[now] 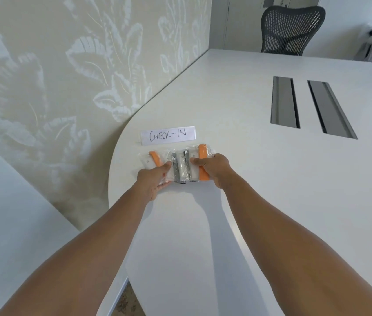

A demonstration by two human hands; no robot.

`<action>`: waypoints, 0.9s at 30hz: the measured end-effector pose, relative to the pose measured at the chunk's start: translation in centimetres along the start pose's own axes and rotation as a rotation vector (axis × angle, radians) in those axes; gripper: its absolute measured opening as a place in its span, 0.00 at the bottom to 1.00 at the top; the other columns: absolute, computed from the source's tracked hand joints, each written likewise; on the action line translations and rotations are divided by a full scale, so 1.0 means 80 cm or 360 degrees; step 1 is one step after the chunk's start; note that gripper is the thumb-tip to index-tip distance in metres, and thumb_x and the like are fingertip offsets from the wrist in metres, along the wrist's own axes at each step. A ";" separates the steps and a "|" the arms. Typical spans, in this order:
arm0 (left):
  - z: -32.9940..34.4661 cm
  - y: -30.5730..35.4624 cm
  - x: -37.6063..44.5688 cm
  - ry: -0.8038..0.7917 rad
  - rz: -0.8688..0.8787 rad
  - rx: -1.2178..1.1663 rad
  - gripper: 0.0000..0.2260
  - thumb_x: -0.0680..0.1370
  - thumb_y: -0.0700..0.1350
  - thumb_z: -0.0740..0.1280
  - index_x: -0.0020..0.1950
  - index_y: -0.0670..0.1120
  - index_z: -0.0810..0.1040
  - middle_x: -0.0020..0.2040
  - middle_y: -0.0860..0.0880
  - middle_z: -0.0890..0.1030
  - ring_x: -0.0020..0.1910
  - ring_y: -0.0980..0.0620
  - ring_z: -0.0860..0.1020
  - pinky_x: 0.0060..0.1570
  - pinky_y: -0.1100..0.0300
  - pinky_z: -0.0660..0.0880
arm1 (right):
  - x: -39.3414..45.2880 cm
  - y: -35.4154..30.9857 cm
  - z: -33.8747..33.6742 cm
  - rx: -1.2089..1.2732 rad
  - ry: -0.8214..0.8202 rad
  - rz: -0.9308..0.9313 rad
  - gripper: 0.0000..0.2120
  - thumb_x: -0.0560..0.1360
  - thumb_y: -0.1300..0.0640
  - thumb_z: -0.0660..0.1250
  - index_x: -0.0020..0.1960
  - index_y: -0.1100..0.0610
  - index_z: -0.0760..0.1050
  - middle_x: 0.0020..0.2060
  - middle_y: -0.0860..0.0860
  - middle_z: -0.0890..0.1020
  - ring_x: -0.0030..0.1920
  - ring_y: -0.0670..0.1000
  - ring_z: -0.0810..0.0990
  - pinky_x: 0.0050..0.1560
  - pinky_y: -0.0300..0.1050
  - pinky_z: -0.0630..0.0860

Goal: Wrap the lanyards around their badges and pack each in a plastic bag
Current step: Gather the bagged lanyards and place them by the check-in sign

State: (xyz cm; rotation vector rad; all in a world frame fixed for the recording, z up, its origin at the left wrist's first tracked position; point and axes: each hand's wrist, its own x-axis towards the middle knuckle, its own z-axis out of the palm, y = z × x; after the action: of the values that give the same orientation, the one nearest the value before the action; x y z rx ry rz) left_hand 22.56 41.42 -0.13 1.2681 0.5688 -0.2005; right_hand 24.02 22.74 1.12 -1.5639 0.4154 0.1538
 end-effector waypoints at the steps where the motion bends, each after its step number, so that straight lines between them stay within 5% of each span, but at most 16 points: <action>1: 0.001 0.002 0.008 0.0008 0.0012 0.0021 0.18 0.72 0.41 0.79 0.59 0.40 0.80 0.54 0.45 0.84 0.50 0.52 0.83 0.40 0.55 0.83 | 0.008 0.000 0.002 -0.0024 0.0022 -0.0006 0.15 0.66 0.60 0.81 0.46 0.63 0.78 0.48 0.60 0.84 0.48 0.58 0.85 0.53 0.59 0.82; 4: 0.003 0.006 0.029 0.0055 0.0072 0.0107 0.17 0.72 0.42 0.79 0.57 0.41 0.80 0.52 0.44 0.83 0.44 0.52 0.81 0.47 0.52 0.83 | 0.029 -0.001 0.005 -0.0067 0.0075 -0.0032 0.15 0.66 0.59 0.81 0.46 0.61 0.76 0.46 0.57 0.82 0.41 0.54 0.82 0.44 0.48 0.81; 7: 0.004 0.013 0.042 0.0222 0.0202 0.0331 0.26 0.71 0.48 0.80 0.63 0.40 0.76 0.57 0.44 0.82 0.51 0.48 0.82 0.46 0.53 0.83 | 0.045 -0.004 0.010 -0.0123 0.0143 -0.0034 0.26 0.66 0.57 0.81 0.59 0.64 0.75 0.54 0.57 0.82 0.50 0.55 0.83 0.44 0.46 0.81; 11: 0.000 0.021 0.047 0.0489 0.0453 0.1117 0.37 0.70 0.61 0.76 0.69 0.41 0.67 0.62 0.45 0.78 0.61 0.43 0.78 0.57 0.52 0.76 | 0.056 -0.009 0.022 -0.0310 0.0279 -0.0061 0.28 0.66 0.53 0.80 0.58 0.60 0.69 0.50 0.52 0.77 0.44 0.49 0.78 0.32 0.41 0.71; 16: -0.011 0.020 0.050 0.0560 0.0578 0.1625 0.45 0.70 0.70 0.69 0.74 0.41 0.61 0.66 0.43 0.68 0.60 0.41 0.78 0.46 0.54 0.70 | 0.066 -0.014 0.033 -0.0653 0.0341 -0.0071 0.25 0.66 0.52 0.77 0.54 0.56 0.65 0.43 0.47 0.73 0.40 0.46 0.74 0.29 0.40 0.67; 22: -0.028 0.006 0.051 0.0717 0.0879 0.2004 0.49 0.72 0.75 0.59 0.81 0.42 0.53 0.69 0.43 0.63 0.68 0.41 0.66 0.61 0.45 0.70 | 0.070 -0.014 0.029 -0.0942 0.0349 -0.0072 0.30 0.69 0.49 0.71 0.66 0.60 0.66 0.62 0.56 0.72 0.63 0.58 0.73 0.58 0.53 0.76; 27: -0.019 0.007 0.051 0.0534 0.1231 0.2091 0.38 0.77 0.69 0.59 0.80 0.46 0.60 0.77 0.44 0.62 0.76 0.42 0.59 0.71 0.43 0.62 | 0.063 -0.010 0.039 -0.1221 0.0403 -0.0190 0.27 0.73 0.40 0.65 0.66 0.55 0.69 0.64 0.55 0.71 0.66 0.59 0.67 0.63 0.57 0.70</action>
State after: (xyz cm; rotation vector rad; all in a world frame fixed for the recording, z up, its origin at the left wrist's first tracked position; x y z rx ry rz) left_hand 25.82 43.69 -1.98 2.7316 0.1222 0.3761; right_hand 29.47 24.99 -0.07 -2.3735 0.4885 0.0166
